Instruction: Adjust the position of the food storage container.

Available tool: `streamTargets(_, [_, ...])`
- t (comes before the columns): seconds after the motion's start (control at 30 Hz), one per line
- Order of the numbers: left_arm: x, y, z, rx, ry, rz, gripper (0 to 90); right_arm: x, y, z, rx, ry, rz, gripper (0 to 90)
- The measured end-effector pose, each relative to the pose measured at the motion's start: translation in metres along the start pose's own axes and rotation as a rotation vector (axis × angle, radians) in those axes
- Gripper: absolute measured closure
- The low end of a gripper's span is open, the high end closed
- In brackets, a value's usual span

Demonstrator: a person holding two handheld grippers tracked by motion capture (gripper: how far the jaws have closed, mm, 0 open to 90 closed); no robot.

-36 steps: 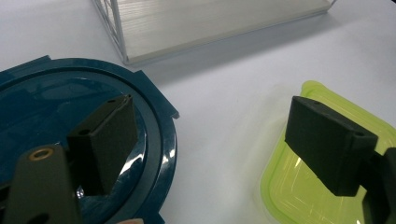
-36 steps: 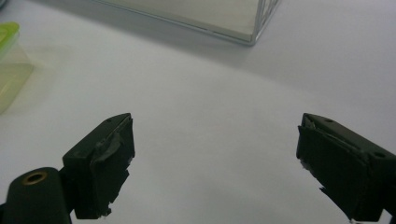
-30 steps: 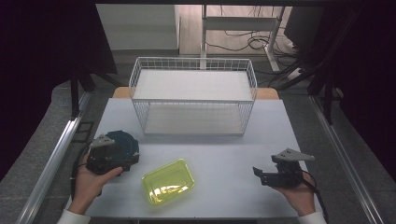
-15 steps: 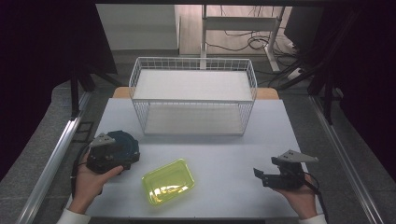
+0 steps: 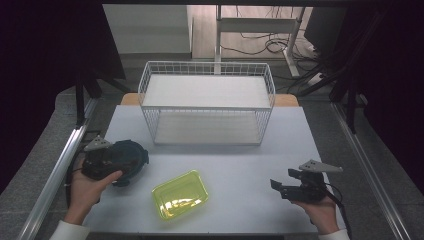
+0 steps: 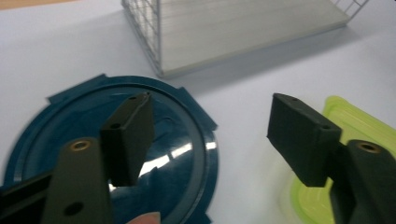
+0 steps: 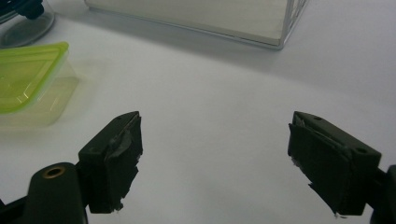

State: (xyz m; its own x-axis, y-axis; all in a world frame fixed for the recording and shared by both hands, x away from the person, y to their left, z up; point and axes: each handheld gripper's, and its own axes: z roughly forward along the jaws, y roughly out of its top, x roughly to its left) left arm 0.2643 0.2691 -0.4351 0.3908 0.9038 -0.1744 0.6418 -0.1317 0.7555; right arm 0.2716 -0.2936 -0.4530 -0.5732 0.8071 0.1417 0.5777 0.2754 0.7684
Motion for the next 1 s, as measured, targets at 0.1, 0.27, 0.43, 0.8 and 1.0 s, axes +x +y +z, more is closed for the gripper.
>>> streamTargets(0.1, [0.011,0.0,-0.003,0.009,0.015,-0.014,36.4,0.001,-0.001,0.001,0.008,-0.008,-0.009,18.0])
streamTargets(0.27, [0.03,-0.006,0.0,0.054,0.045,-0.05,42.3,0.0,-0.001,0.002,0.015,-0.019,-0.018,18.3])
streamTargets(0.43, [0.047,-0.008,-0.002,0.067,0.072,-0.077,51.5,0.001,-0.003,0.005,0.032,-0.03,-0.031,18.3])
streamTargets(0.8, [0.093,-0.023,-0.016,0.102,0.14,-0.179,84.9,0.001,-0.003,0.006,0.043,-0.039,-0.039,18.3])
streamTargets(1.0, [0.111,-0.037,-0.012,0.149,0.189,-0.209,88.8,0.002,-0.004,0.008,0.052,-0.04,-0.037,18.3])
